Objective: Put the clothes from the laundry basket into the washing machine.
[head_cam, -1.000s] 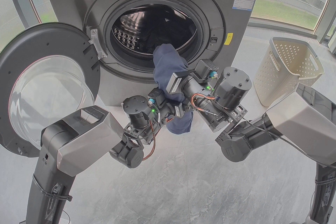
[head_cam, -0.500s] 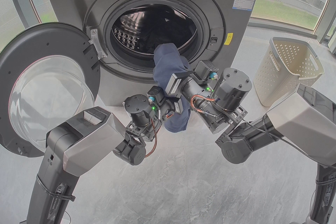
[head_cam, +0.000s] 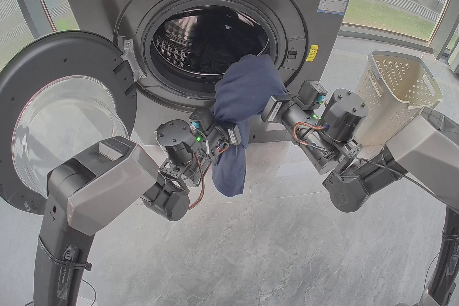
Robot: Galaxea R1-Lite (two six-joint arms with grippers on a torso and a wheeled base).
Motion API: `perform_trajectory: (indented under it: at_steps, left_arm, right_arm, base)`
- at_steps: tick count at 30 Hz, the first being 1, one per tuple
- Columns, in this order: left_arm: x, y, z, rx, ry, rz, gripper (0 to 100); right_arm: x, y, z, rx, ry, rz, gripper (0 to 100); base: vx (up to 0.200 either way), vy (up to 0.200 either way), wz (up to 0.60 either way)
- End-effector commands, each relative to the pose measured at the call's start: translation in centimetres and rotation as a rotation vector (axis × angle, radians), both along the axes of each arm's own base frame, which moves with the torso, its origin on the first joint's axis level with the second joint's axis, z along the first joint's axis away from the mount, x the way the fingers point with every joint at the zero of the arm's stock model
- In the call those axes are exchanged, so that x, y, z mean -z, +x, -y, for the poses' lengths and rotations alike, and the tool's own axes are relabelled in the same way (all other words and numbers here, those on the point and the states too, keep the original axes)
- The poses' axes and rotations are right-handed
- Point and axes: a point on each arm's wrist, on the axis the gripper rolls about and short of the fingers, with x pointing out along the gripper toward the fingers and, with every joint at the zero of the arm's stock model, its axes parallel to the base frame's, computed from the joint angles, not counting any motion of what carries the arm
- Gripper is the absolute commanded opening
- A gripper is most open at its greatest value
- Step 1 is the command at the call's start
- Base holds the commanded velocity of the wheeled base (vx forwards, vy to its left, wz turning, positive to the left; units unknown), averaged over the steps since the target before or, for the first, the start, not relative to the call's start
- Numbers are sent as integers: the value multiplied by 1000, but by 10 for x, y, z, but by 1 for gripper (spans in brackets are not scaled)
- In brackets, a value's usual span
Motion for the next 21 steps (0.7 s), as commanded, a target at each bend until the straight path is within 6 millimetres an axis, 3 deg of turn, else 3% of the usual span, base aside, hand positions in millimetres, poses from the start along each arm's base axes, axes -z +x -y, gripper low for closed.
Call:
perform_trajectory:
  at_steps: [1, 9, 18, 19, 21]
  left_arm:
    - [-36, -13, -10, -3, -36, 44, 0]
    - [-64, -32, -20, 10, -72, 60, 0]
    - [-66, -39, -21, 17, -68, 54, 0]
    - [-67, -39, -21, 17, -69, 55, 0]
    - [-67, -38, -22, 16, -70, 55, 0]
  right_arm:
    - [14, 8, 23, 57, -24, -49, 0]
    - [33, 15, 33, 85, -52, -95, 0]
    - [31, 6, 19, 47, -51, -79, 0]
    - [30, 5, 18, 45, -50, -78, 100]
    - [29, 4, 17, 39, -47, -75, 100]
  base:
    - [0, 0, 0]
    - [0, 0, 0]
    - [0, 0, 0]
    - [0, 0, 0]
    - [0, 0, 0]
